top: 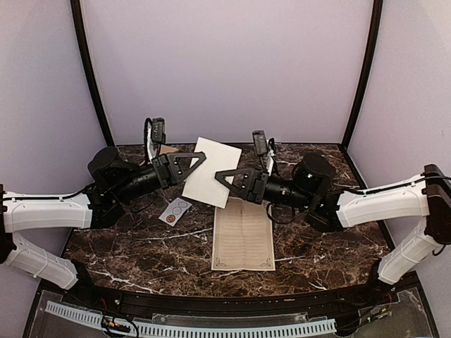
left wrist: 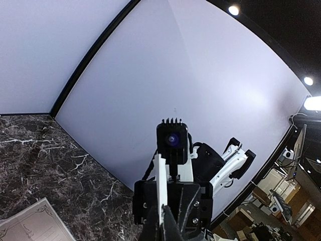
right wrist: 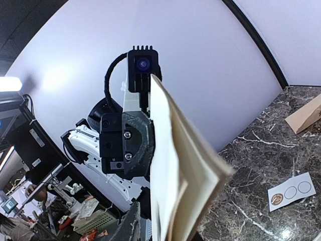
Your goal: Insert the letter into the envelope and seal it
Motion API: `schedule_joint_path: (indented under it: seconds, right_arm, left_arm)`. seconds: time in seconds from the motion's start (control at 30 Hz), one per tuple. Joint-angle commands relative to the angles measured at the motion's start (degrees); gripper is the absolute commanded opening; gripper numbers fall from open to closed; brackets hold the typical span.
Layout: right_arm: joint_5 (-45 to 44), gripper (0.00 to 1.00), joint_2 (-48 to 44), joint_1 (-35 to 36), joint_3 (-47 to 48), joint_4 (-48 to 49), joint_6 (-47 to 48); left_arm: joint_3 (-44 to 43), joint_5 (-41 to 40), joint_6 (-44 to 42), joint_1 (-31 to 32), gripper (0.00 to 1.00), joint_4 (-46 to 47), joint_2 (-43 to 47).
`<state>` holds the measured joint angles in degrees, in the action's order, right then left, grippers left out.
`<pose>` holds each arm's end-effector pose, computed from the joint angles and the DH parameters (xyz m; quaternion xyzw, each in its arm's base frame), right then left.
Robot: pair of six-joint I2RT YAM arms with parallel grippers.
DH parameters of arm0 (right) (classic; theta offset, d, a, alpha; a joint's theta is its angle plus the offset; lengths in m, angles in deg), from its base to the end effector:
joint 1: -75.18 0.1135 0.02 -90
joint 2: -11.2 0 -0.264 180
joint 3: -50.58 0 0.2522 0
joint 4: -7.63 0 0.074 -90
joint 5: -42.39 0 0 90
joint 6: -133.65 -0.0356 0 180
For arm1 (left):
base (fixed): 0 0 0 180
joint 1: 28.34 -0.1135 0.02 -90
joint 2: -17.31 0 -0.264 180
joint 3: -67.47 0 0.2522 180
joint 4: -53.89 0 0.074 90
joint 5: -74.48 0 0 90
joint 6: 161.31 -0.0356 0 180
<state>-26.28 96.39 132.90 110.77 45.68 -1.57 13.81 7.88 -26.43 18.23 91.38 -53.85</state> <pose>0.1657 0.2866 0.2942 -0.2106 0.5920 0.6736 0.3892 0.1791 -0.2098 0.3240 0.1744 0.5592 -0.6555 0.4766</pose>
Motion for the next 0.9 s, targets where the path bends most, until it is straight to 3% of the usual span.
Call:
schedule_joint_path:
  seconds: [0.0, 0.1, 0.3, 0.37, 0.43, 0.5, 0.57, 0.63, 0.77, 0.87]
  right_arm:
    - [0.71, 0.15, 1.06, 0.43, 1.78, 4.35, -0.30]
    - [0.36, 0.01, 1.20, 0.50, 2.16, 4.19, -0.34]
    - [-2.40, 0.00, -0.93, 0.52, 1.07, 1.92, 1.88]
    - [-4.75, 0.00, -3.08, 0.49, 0.81, -2.24, 4.21]
    - [-8.29, 0.00, -5.89, 0.50, 0.41, -7.90, 6.87]
    - [-12.74, 0.00, -8.65, 0.26, 0.20, -14.54, 9.04]
    - [-14.96, 0.00, -10.67, -0.54, -0.21, -19.36, 10.60]
    - [-16.67, 0.00, -12.41, -1.68, -1.16, -23.06, 10.92]
    - [-18.34, 0.00, -15.01, -4.52, -3.19, -27.59, 10.42]
    - [-19.81, 0.00, -16.70, -5.53, -4.40, -29.14, 10.53]
  left_arm:
    - [0.49, -0.18, 0.34, 0.28, 0.00, 2.42, 1.48]
    - [0.36, 0.06, 0.17, 0.28, 0.00, 1.94, 1.38]
    - [-0.55, 0.07, -1.76, 0.20, 0.01, -2.74, 1.84]
    - [-2.21, -0.82, -3.66, 0.15, 0.09, -9.53, 2.60]
    - [-4.76, -1.27, -6.51, -0.15, 0.27, -18.16, 3.01]
    - [-7.06, -1.61, -9.93, -0.32, 0.62, -25.88, 3.18]
    - [-9.48, -2.36, -13.54, -0.33, 0.81, -33.30, 3.10]
    - [-12.22, -3.51, -17.18, -0.34, 0.89, -40.78, 2.47]
    - [-16.40, -7.72, -23.66, -0.45, 0.93, -51.39, 0.74]
    - [-20.05, -11.35, -27.17, -4.48, 0.95, -58.64, -2.21]
